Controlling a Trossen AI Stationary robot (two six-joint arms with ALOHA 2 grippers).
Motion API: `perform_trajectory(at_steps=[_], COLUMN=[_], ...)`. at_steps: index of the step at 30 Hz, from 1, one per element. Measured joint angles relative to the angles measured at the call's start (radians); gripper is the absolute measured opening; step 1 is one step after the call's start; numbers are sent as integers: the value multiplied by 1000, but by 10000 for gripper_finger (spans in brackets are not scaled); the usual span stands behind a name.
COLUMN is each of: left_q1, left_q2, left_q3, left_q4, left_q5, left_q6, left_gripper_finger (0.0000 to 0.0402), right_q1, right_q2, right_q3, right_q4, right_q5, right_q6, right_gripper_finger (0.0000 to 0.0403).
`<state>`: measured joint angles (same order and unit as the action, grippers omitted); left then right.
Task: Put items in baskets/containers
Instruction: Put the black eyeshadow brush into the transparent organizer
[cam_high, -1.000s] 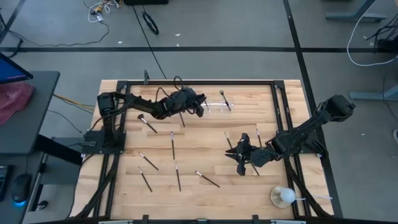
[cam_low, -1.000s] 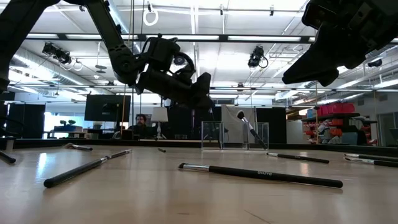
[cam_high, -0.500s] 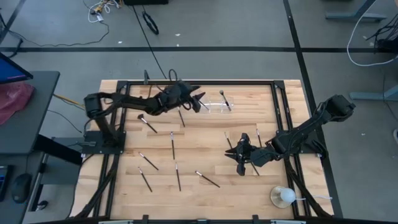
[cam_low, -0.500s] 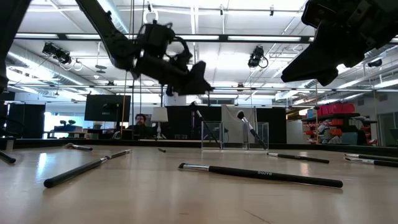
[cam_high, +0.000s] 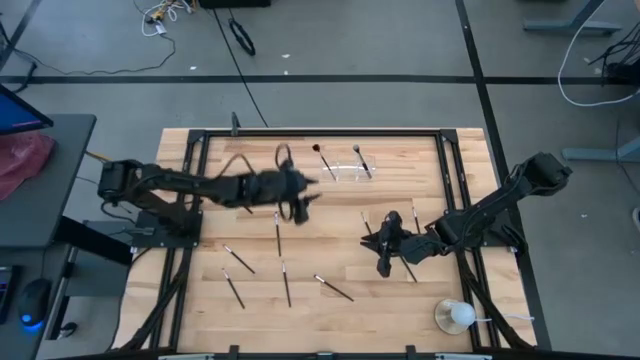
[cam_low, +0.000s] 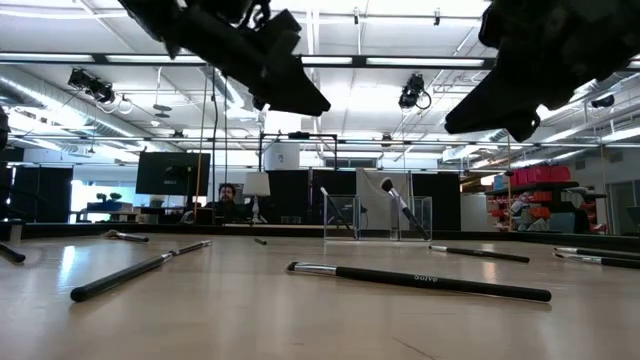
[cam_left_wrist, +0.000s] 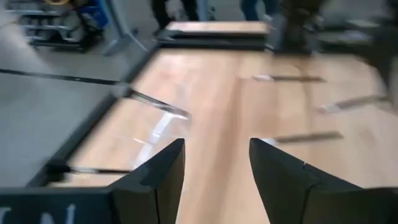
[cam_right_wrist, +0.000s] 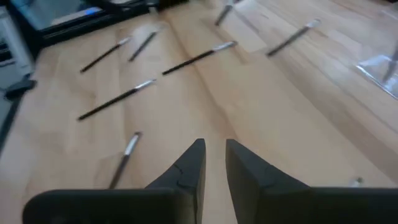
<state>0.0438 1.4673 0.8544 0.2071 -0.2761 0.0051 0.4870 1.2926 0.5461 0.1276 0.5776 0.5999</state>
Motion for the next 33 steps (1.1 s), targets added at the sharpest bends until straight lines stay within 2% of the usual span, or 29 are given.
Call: perform_trajectory(at_steps=[4, 9, 13, 18, 22, 25, 33], left_q1=[-124, -241, -287, -305, -303, -302, -296], left_q2=[6, 10, 26, 63, 101, 123, 152], left_q3=[-79, -213, -293, -321, -316, -318, -318], left_q4=[65, 292, 431, 513, 554, 588, 621], left_q5=[-83, -213, -252, -271, -271, -271, -271], left_q6=[-55, -124, -133, -152, -151, -150, -151], left_gripper_finger=[179, 179, 179, 179, 179, 179, 179], right_q1=[-23, -65, -90, -114, -123, -123, -127], right_q2=[33, 145, 248, 342, 404, 432, 436], right_q3=[1, 1, 1, 0, 2, 4, 5], right_q4=[-84, -80, -88, -121, -110, -108, -105], right_q5=[20, 54, 146, 188, 153, 142, 111], right_q6=[51, 73, 115, 228, 270, 302, 308], right_gripper_finger=[92, 161, 209, 222, 208, 182, 57])
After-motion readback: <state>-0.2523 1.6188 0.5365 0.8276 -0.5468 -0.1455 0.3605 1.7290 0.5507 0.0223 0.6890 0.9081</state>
